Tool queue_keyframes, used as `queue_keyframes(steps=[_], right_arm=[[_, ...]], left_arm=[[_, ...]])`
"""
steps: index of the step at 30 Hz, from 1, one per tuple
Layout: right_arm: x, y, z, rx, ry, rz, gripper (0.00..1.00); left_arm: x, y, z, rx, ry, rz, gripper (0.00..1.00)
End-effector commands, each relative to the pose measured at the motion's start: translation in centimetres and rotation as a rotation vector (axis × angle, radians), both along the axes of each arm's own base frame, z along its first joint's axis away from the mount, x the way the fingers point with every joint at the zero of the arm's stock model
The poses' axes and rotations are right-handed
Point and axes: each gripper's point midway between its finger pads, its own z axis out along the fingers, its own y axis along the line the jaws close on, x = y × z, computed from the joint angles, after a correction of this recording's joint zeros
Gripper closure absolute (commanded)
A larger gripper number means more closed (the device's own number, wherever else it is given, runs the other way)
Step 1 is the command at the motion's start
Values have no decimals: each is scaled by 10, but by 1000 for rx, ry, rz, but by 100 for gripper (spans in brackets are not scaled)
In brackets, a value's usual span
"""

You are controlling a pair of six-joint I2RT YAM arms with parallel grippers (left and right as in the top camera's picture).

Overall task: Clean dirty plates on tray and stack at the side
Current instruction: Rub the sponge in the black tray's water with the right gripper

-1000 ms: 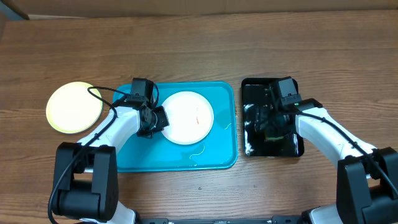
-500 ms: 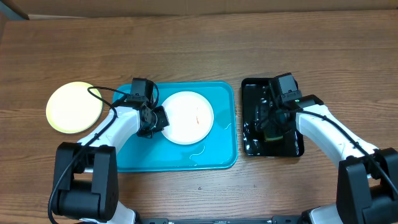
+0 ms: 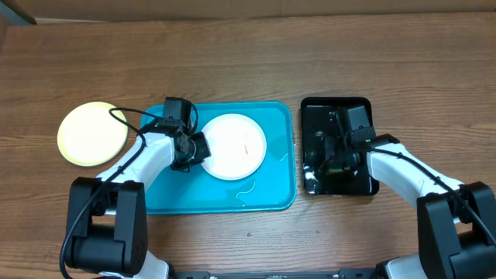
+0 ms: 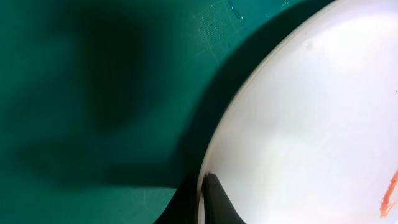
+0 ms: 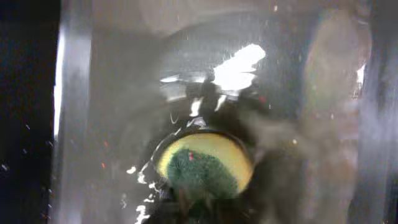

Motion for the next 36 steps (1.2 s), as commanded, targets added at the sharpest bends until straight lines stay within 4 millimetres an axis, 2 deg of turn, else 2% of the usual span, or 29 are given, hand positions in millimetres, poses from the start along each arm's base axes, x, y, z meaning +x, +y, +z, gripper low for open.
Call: queue_keyframes(steps=[1, 2, 3, 5, 8, 10, 11, 12, 14, 19, 27, 30, 31, 32, 34, 35, 36], right_arm=[[7, 2, 7, 9, -20, 3, 96], [9, 3, 11, 16, -20, 6, 96], [11, 5, 16, 22, -21, 8, 91], [16, 6, 30, 28, -27, 2, 70], [11, 5, 41, 17, 7, 1, 65], [6, 4, 40, 12, 31, 1, 29], [2, 3, 39, 7, 48, 1, 19], [-3, 2, 36, 2, 69, 1, 13], [-13, -1, 32, -9, 114, 0, 11], [-25, 1, 26, 7, 166, 11, 12], [-30, 3, 5, 27, 141, 16, 25], [-34, 2, -3, 29, 135, 17, 39], [-34, 2, -5, 29, 133, 17, 41], [-35, 2, -8, 30, 130, 17, 50], [-34, 2, -10, 33, 120, 17, 88], [-34, 2, -10, 34, 116, 17, 96], [-33, 3, -10, 37, 114, 18, 96]], left_arm=[[-37, 13, -37, 91, 140, 1, 96], [-37, 13, -37, 91, 140, 1, 96], [-37, 13, -37, 91, 140, 1, 96], [-37, 13, -37, 90, 139, 2, 96], [-37, 13, -37, 89, 140, 2, 96], [-37, 13, -37, 89, 140, 2, 96], [-37, 13, -37, 89, 140, 2, 96], [-37, 13, -37, 89, 140, 2, 96], [-37, 13, -37, 89, 140, 2, 96], [-37, 13, -37, 89, 140, 2, 96], [-37, 13, -37, 89, 140, 2, 96], [-37, 13, -37, 89, 140, 2, 96], [-37, 13, -37, 89, 140, 2, 96], [-37, 13, -37, 89, 139, 2, 96], [-37, 13, -37, 90, 140, 2, 96], [-37, 13, -37, 89, 139, 2, 96], [-37, 13, -37, 90, 140, 2, 96]])
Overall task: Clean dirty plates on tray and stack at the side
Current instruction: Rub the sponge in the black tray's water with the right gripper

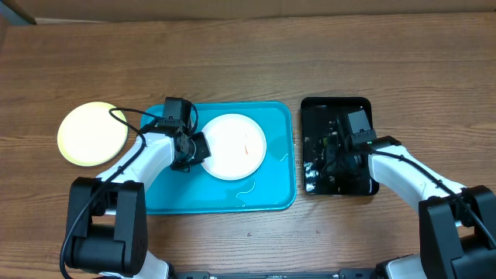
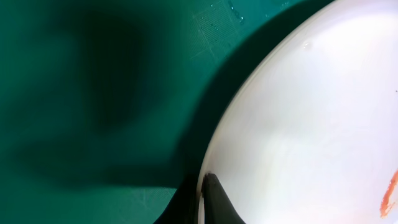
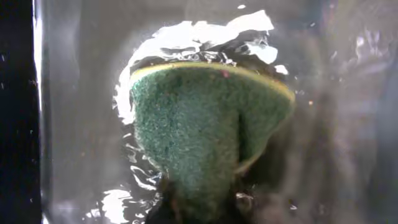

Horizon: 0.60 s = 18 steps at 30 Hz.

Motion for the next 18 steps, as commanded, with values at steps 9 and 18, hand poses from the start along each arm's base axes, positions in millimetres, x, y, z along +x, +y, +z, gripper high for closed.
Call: queue_keyframes(steps=[9, 18], right_arm=[[5, 18, 32, 91, 50, 26, 16], [-28, 9, 6, 58, 150, 20, 22]], left_arm=[[-37, 13, -37, 90, 141, 2, 96], [-37, 13, -37, 90, 139, 2, 96]])
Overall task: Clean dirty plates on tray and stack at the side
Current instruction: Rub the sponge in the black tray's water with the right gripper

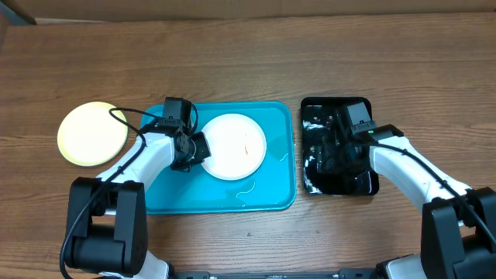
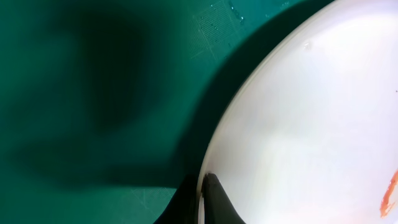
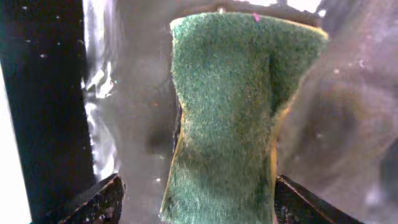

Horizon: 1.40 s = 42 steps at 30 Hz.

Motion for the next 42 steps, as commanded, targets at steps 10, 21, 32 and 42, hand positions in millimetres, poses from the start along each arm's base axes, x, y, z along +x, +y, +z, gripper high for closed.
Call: queue_keyframes(steps=[10, 21, 32, 42], right_arm=[[0, -11, -17, -38, -57, -17, 92], [32, -6, 37, -51, -89, -19, 0], [11, -9, -6, -58, -8, -13, 0], [23, 5, -11, 11, -42, -4, 96]], left_arm=[[-38, 13, -37, 90, 144, 2, 96], [-37, 13, -37, 90, 141, 2, 96], [-37, 13, -37, 89, 138, 2, 96], [-37, 13, -37, 89, 138, 2, 96]])
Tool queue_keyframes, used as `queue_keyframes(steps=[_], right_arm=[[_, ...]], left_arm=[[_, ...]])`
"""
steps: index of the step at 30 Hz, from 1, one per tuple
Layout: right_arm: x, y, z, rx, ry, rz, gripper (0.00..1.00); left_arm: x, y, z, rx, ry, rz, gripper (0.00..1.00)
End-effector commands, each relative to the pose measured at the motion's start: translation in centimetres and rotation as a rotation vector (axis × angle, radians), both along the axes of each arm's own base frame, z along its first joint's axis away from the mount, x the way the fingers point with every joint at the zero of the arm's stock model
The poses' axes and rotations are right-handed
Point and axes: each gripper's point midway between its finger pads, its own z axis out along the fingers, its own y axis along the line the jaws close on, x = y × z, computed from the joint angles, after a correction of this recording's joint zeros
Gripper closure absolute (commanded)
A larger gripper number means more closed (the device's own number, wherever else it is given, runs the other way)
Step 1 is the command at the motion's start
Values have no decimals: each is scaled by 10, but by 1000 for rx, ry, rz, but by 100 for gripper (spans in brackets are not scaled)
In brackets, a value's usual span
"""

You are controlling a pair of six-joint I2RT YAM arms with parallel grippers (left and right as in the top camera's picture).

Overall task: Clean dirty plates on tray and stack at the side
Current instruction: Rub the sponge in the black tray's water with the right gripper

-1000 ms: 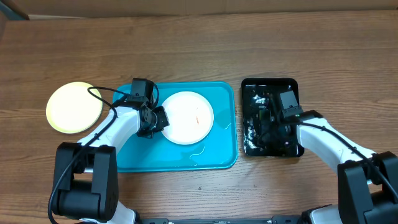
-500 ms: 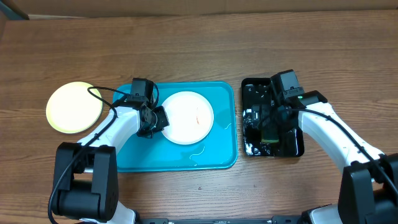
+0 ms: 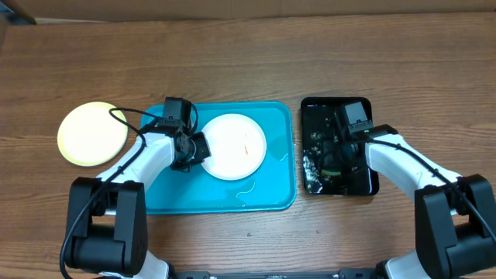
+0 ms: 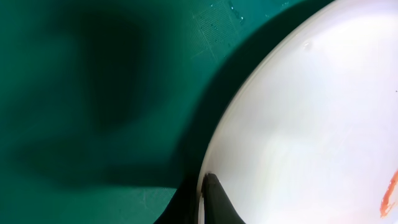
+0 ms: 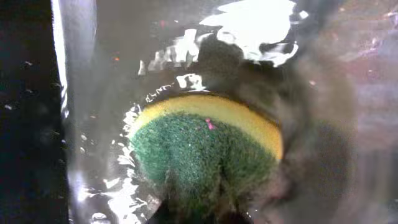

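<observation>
A white plate [image 3: 235, 146] with an orange smear [image 4: 390, 194] lies on the blue tray [image 3: 263, 194]. My left gripper [image 3: 194, 149] is shut on the plate's left rim [image 4: 208, 162]; one dark finger lies on top of the rim, the other under it. My right gripper [image 3: 335, 159] is down in the black water tub [image 3: 364, 186], shut on a green and yellow sponge [image 5: 205, 152] that is pushed into the water. A clean yellow plate [image 3: 92, 132] lies on the table to the left of the tray.
Water streaks and drops [image 3: 248, 188] lie on the tray's near part. The black tub stands just right of the tray. Bare wooden table [image 3: 248, 54] runs behind both.
The sponge was lifted out of the water in my right gripper; now it is pressed down into the water in the tub. The left gripper and the white plate have not moved.
All along, my left gripper has stayed shut on the white plate's rim. The right gripper held the sponge under water, then half out, then clear of the surface near the tub's far end, and now holds it dipped in the water again.
</observation>
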Motion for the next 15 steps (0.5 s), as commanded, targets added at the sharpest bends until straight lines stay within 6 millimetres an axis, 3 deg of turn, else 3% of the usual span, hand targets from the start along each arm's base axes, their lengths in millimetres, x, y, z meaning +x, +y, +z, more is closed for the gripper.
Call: queue_keyframes(steps=[1, 6, 10, 15], right_arm=[[6, 7, 7, 34, 0, 5, 96], [18, 11, 45, 41, -13, 5, 96], [17, 10, 79, 37, 5, 5, 96], [11, 6, 82, 17, 25, 6, 96]], left_arm=[[-37, 13, -37, 89, 138, 2, 96], [-37, 13, -37, 89, 138, 2, 96], [-37, 13, -37, 89, 138, 2, 96], [-36, 13, -37, 89, 136, 2, 96]])
